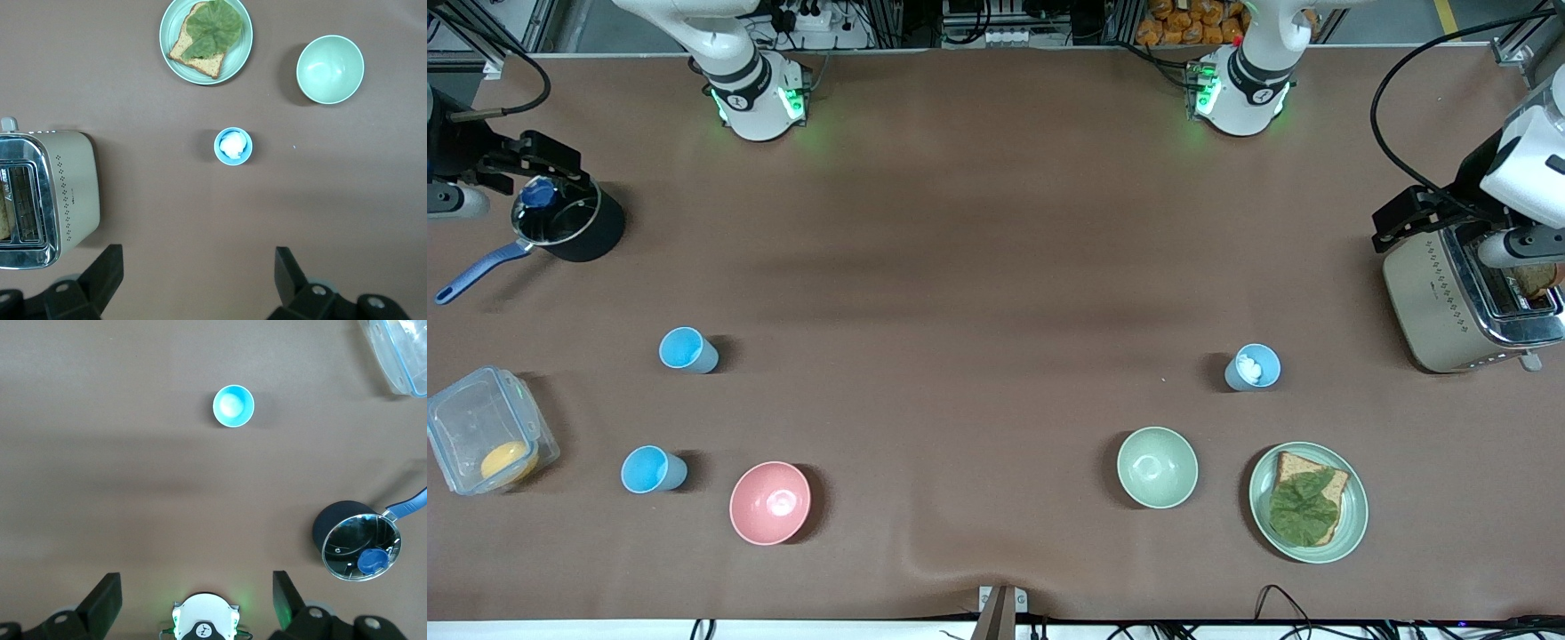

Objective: Stack blue cups with both arms
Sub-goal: 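Reach the left gripper to the tissue cup while the right gripper reaches the empty cup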

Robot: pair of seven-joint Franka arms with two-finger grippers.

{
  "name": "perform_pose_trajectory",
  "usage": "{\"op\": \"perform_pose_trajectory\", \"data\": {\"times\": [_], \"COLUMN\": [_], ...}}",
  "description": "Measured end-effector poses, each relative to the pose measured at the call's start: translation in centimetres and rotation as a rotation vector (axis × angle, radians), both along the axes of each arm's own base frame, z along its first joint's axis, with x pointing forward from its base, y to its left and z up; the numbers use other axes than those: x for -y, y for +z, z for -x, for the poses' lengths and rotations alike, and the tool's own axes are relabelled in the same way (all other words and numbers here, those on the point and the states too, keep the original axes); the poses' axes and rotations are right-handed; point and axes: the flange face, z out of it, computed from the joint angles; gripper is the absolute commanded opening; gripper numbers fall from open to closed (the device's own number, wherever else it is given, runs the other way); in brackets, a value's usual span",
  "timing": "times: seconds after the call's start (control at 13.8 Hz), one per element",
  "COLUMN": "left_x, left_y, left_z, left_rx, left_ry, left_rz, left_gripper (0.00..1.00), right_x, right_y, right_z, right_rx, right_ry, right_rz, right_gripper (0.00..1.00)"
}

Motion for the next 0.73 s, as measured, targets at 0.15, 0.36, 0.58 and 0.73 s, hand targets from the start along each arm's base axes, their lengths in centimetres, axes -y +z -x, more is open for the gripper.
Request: {"op": "perform_pose_trajectory", "data": {"times": [0.15,0.36,0.58,0.73], "left_x": [0.0,-0.1,-0.2,-1.1], "left_y": [0.0,-0.4,-3.5,-8.3], "left_z": [0.0,-0.1,-1.6,-3.8], "left_rx": [-0.002,-0.013,-0.039,-0.02], "left_ry": [0.0,0.001,0.003,0.015], "left_rz": [0.0,-0.001,-0.001,0.004], "left_gripper": [1.0,1.0,1.0,1.0], "right_x": [0.0,0.0,0.0,0.6], "right_y": [0.0,-0.1,-1.9,-4.3], "right_z": [0.0,0.0,-0.5,-2.0], "right_rx": [0.0,-0.003,-0.031,-0.044], "right_ry": [0.0,0.0,0.0,-0.011], "right_rz": [0.0,0.0,-0.001,-0.002], "right_gripper": [1.0,1.0,1.0,1.0]}}
